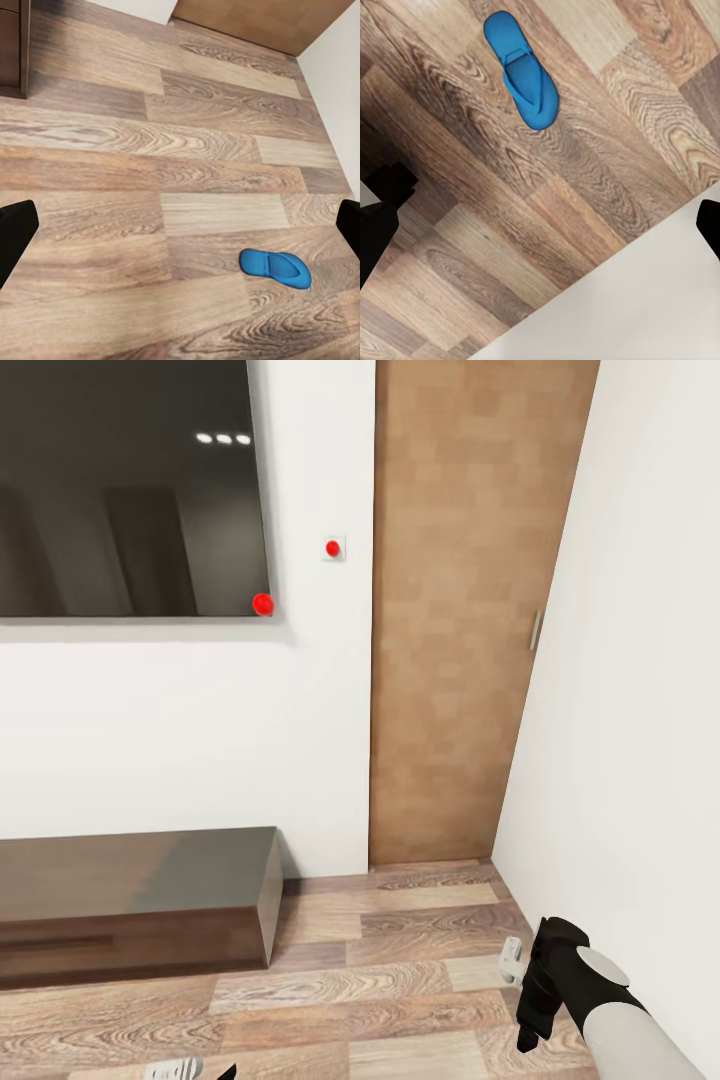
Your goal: In the bedroom, move the book from the bed onto either nightstand, and place the two sandals side by side next to the bed.
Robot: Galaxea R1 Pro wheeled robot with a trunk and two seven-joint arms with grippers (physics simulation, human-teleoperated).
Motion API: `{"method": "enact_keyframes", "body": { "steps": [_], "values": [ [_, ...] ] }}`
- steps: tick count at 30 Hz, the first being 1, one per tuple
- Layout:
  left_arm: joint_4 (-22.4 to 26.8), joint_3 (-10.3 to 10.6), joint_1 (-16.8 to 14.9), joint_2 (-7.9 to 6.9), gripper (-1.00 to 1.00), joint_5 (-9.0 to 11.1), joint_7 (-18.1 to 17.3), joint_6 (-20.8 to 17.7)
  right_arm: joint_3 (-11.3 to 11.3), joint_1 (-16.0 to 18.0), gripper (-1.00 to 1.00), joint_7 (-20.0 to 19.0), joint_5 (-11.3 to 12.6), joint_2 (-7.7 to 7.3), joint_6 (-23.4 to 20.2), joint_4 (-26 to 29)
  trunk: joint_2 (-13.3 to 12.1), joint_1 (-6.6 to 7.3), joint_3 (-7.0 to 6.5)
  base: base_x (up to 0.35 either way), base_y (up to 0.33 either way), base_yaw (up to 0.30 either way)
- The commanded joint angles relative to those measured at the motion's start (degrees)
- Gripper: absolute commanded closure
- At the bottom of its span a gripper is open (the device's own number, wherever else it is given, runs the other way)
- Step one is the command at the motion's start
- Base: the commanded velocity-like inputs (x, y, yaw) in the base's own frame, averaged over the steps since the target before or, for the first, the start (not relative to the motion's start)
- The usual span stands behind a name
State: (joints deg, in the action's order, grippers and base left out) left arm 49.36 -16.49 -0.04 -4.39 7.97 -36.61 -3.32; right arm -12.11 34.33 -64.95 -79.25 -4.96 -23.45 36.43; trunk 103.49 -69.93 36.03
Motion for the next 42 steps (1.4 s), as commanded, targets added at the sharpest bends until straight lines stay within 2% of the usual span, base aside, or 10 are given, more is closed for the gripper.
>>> {"method": "enact_keyframes", "body": {
  "steps": [1,6,12,15,16,19,21,30,38,42],
  "values": [
    [0.0,-0.1,0.0,-0.02,-1.00,0.5,-0.2,-0.4,-0.2,0.0,-1.00,-0.3,-0.2,0.04,-0.3,0.1,0.4,-0.22,0.23,0.000,0.000,0.000],
    [0.0,-0.1,0.0,-0.08,-1.00,0.5,-0.2,-0.4,-0.2,0.0,-1.00,-0.3,-0.1,0.04,-0.3,-0.1,2.4,-1.32,1.13,0.000,0.000,0.000],
    [2.8,-0.3,0.0,-0.96,-1.00,0.7,-3.1,-1.9,-0.2,0.0,-1.00,-0.3,0.2,0.04,-0.3,-0.3,2.4,-1.32,1.13,0.000,0.000,0.000],
    [9.5,-0.3,-1.6,-2.27,-1.00,2.4,-5.3,-10.3,-0.2,0.0,-1.00,-0.3,0.3,0.00,-0.3,-0.4,2.4,-1.32,1.13,0.000,0.000,0.000],
    [13.4,-0.3,-3.7,-3.06,-1.00,5.2,-7.1,-18.1,-0.2,0.0,-1.00,-0.3,0.3,-0.03,-0.3,-0.5,2.4,-1.32,1.13,0.000,0.000,0.000],
    [15.1,-0.3,-6.0,-3.93,-1.00,8.5,-9.9,-24.9,-0.2,0.0,-1.00,-0.3,0.3,-0.04,-0.3,-0.5,2.4,-1.32,1.13,0.000,0.000,0.000],
    [14.9,-0.4,-6.8,-4.82,-1.00,9.5,-12.2,-26.7,-0.2,0.0,-1.00,-0.3,0.3,-0.06,-0.3,-0.6,2.4,-1.32,1.13,0.000,0.000,0.000],
    [13.2,-0.4,-9.6,-8.32,-1.00,10.5,-25.0,-29.0,-0.3,0.0,-1.00,-0.3,0.3,-0.06,-0.2,-0.6,4.9,-2.64,2.21,0.000,0.000,0.000],
    [11.8,-1.9,-10.1,-9.00,-1.00,10.6,-29.4,-29.0,-0.4,0.0,-1.00,-0.2,0.4,-0.01,-0.2,-0.7,8.1,-4.40,3.65,0.000,0.000,0.000],
    [6.1,-3.7,-10.1,-9.12,-1.00,10.2,-30.0,-28.5,-0.5,0.0,-1.00,-0.2,0.5,0.03,-0.3,-1.1,9.7,-5.28,4.36,0.000,0.000,0.000]
  ]
}}
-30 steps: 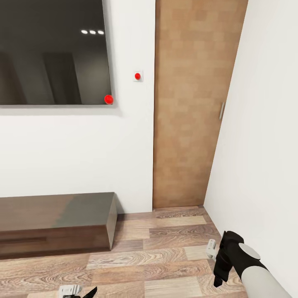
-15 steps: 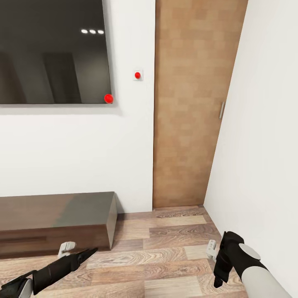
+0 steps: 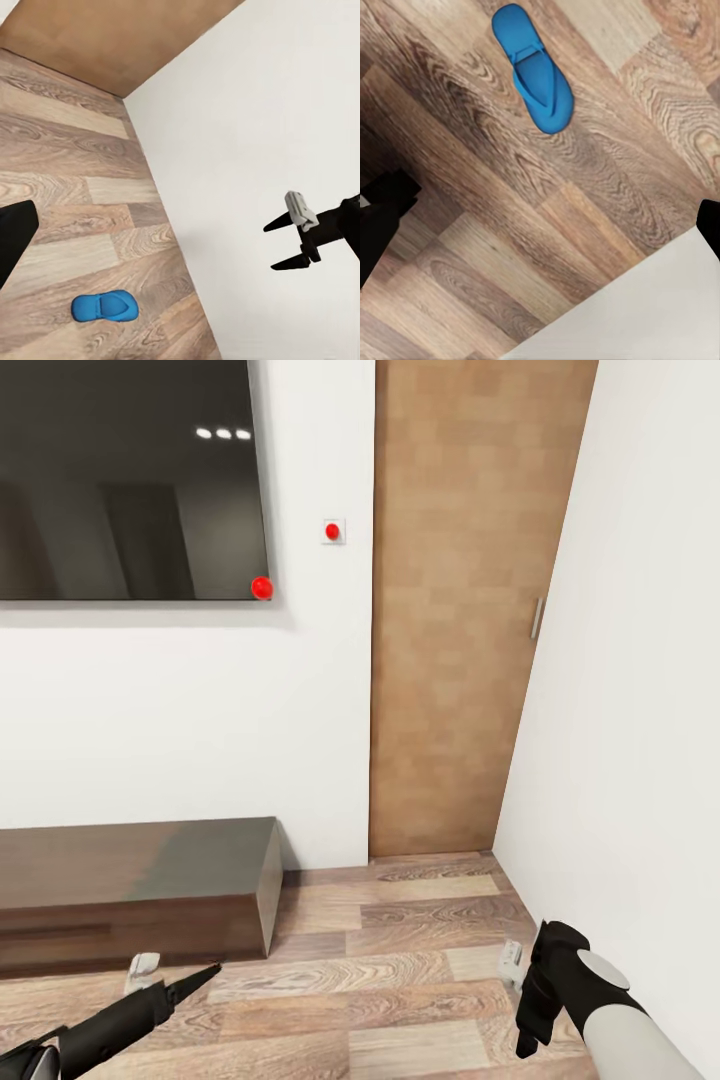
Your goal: In the bedroom, move the book from the bed onto either nightstand, and place the two sandals side by side next to the bed.
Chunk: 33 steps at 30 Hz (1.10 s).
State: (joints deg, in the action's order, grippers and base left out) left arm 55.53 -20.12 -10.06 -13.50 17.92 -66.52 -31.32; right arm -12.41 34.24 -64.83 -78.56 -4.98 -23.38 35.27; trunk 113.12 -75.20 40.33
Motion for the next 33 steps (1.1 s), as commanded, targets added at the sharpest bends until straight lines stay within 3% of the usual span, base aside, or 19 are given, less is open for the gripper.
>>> {"method": "enact_keyframes", "body": {
  "steps": [1,33],
  "values": [
    [-0.6,-0.2,0.0,0.00,-1.00,0.2,-0.1,-0.5,-0.2,0.0,-1.00,-0.3,-0.2,0.05,-0.3,0.0,0.4,-0.22,0.24,0.000,0.000,0.000],
    [-1.4,0.2,0.0,0.39,-1.00,-0.3,0.1,-0.3,-0.2,0.0,-1.00,-0.3,-0.2,0.14,-0.4,-0.1,13.3,-7.25,5.99,0.000,0.000,0.000]
  ]
}}
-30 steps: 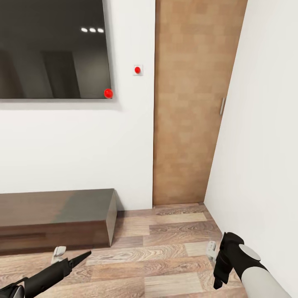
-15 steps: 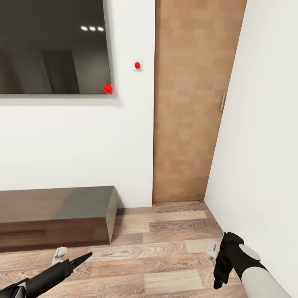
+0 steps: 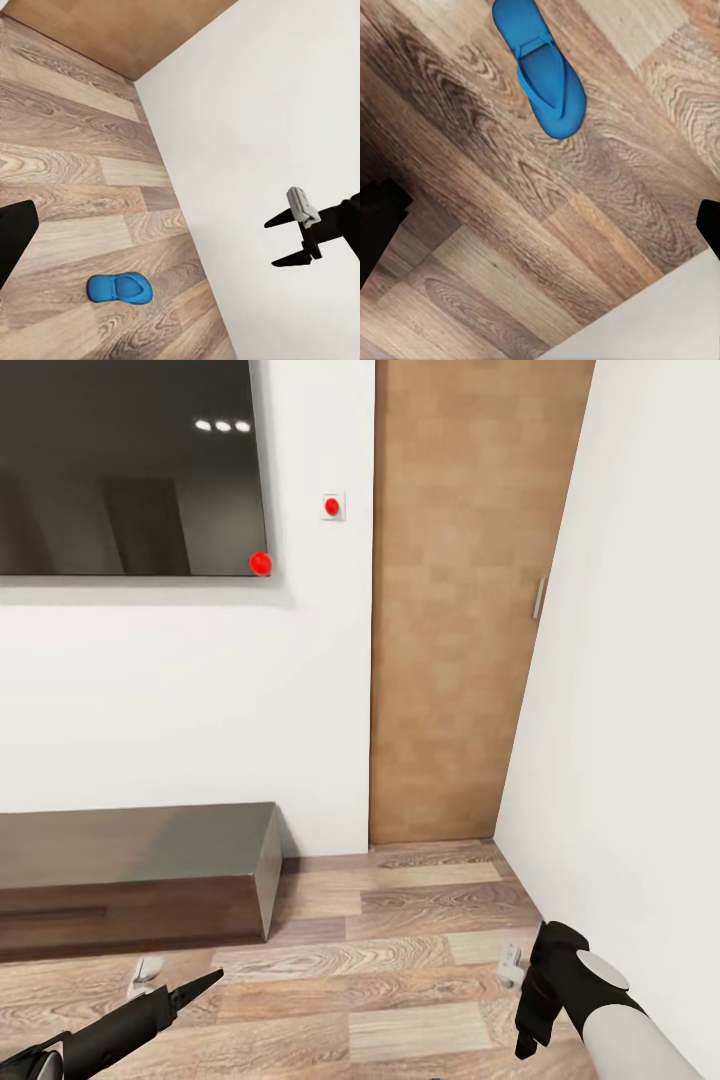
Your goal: In the bedroom, move the book from the bed onto either nightstand, and place the two sandals side by side next to the bed.
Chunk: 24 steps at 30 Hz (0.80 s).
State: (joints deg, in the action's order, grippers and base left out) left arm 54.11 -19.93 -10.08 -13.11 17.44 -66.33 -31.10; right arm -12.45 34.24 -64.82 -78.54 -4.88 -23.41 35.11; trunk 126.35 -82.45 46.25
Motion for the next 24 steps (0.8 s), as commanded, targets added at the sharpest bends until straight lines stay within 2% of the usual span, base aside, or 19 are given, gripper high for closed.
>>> {"method": "enact_keyframes", "body": {
  "steps": [1,24],
  "values": [
    [0.0,0.0,0.0,-0.01,-1.00,0.2,-0.1,-0.5,-0.2,0.0,-1.00,-0.3,-0.2,0.05,-0.3,0.1,0.4,-0.22,0.24,0.000,0.000,0.000],
    [0.0,-0.1,0.0,-0.08,-1.00,0.2,-0.2,-0.5,-0.2,0.0,-1.00,-0.3,-0.3,0.05,-0.3,0.0,9.7,-5.27,4.37,0.000,0.000,0.000]
  ]
}}
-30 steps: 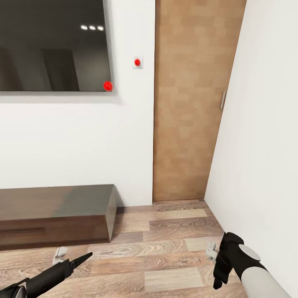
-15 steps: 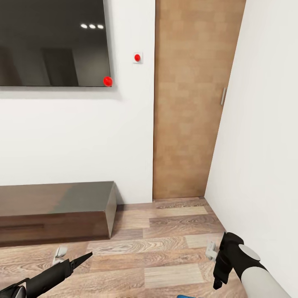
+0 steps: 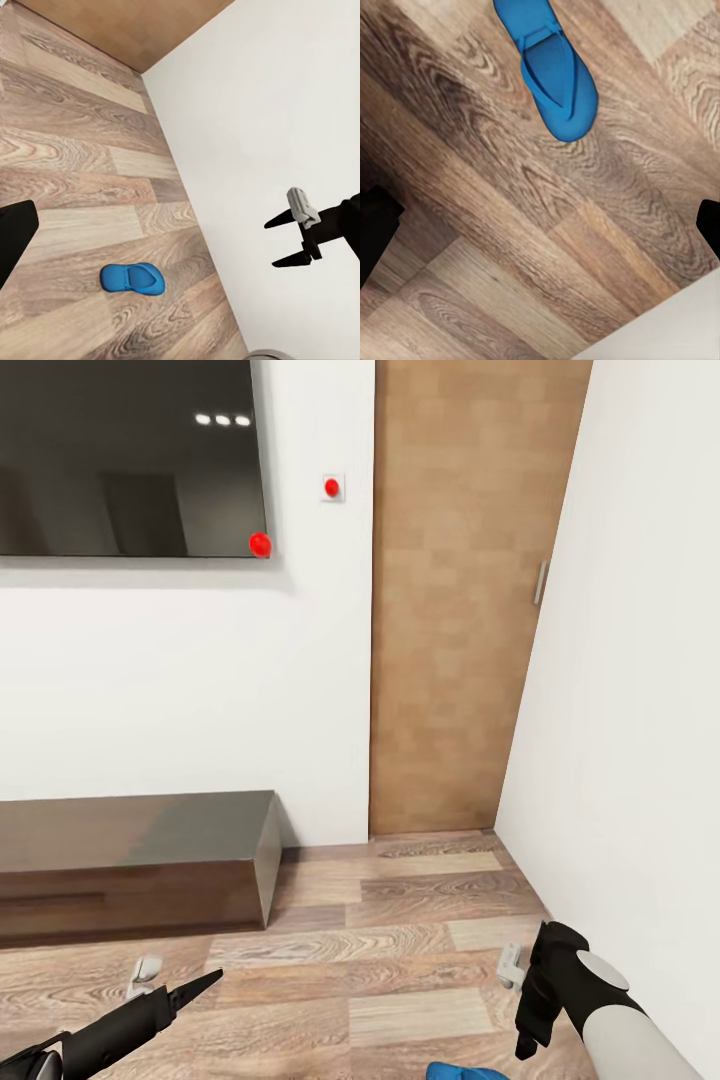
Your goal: In the bedroom, move the book from the bed onto either nightstand, and place the two sandals side by side next to the bed.
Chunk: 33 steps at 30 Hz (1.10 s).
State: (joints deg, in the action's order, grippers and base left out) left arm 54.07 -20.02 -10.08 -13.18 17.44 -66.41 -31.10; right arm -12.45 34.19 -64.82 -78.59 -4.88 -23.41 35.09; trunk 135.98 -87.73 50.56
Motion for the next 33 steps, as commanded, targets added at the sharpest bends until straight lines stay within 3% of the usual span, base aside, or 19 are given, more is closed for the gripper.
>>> {"method": "enact_keyframes", "body": {
  "steps": [1,18,33],
  "values": [
    [0.0,0.0,0.0,-0.01,-1.00,0.2,-0.1,-0.5,-0.2,0.0,-1.00,-0.3,-0.2,0.05,-0.3,0.1,0.4,-0.21,0.24,0.000,0.000,0.000],
    [0.0,0.0,0.0,-0.01,-1.00,0.2,-0.1,-0.5,-0.2,0.0,-1.00,-0.3,-0.2,0.05,-0.3,0.1,7.3,-3.95,3.30,0.000,0.000,0.000],
    [0.0,0.0,0.0,-0.07,-1.00,0.2,-0.1,-0.5,-0.2,0.0,-1.00,-0.3,-0.2,0.05,-0.3,0.1,7.5,-4.33,6.62,0.000,0.000,0.000]
  ]
}}
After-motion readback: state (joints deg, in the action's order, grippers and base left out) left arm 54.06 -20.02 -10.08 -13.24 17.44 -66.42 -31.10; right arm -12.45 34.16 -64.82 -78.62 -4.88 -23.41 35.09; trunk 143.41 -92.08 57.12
